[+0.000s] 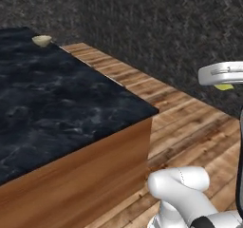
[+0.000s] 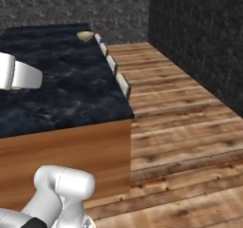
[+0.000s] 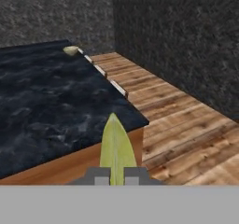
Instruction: There is a bowl on the dining counter. Grab a lemon wedge from the fridge and place it in the bowl. Then get the liquor bottle and glass cup from the cabinet and place them next to the bowl.
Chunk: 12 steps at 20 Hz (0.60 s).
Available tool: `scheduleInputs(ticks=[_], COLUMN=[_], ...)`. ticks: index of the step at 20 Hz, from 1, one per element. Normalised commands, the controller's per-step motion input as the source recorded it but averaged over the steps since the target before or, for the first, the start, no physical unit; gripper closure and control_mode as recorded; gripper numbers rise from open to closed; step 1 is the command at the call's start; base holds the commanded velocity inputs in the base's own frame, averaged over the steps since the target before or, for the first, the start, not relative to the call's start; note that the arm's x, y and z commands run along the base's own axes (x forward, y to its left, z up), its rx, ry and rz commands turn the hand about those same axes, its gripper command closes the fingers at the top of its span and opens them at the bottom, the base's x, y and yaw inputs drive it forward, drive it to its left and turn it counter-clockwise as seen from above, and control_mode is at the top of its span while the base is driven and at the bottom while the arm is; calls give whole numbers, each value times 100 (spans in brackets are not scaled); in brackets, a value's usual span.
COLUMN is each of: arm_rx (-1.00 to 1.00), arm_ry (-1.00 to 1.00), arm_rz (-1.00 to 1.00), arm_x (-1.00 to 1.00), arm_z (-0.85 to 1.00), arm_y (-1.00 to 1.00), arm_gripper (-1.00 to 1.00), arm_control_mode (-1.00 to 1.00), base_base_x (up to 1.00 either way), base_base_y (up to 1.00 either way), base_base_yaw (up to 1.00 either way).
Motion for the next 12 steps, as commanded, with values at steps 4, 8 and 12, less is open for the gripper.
scheduleInputs(ticks=[4,8,12], arm_rx=[0,0,0], arm_ry=[0,0,0], arm_rz=[0,0,0], arm_x=[0,0,0], arm_z=[0,0,0], arm_y=[0,0,0], arm_gripper=[100,100,100], arm_control_mode=[100,100,100], base_base_x=[41,42,52], base_base_y=[-100,-100,-92], base_base_yaw=[15,18,21])
